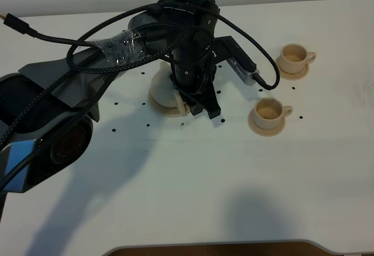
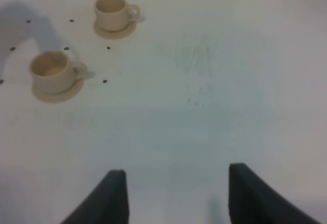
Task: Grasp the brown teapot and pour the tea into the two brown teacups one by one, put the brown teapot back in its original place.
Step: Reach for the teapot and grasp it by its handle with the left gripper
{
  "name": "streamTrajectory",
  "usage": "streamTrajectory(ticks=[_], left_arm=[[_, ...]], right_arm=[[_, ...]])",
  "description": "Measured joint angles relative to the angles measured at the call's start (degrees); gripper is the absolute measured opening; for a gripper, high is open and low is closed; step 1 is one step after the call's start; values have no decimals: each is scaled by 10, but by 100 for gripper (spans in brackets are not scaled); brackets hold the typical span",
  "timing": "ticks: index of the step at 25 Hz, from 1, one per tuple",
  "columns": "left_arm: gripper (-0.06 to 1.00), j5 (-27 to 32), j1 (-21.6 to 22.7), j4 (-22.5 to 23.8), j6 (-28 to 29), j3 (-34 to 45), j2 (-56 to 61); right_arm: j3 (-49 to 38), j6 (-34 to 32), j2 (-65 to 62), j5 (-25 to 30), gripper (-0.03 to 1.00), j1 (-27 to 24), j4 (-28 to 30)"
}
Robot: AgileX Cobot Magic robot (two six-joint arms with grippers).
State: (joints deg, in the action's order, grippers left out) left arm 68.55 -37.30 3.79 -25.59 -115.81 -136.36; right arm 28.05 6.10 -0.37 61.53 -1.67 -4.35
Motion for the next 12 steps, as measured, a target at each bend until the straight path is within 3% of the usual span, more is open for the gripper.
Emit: streamTrajectory(ticks=[12], left_arm=[[37, 0, 0, -46, 22, 0, -3]], right_arm=[[0, 0, 0, 0, 44, 0, -1]])
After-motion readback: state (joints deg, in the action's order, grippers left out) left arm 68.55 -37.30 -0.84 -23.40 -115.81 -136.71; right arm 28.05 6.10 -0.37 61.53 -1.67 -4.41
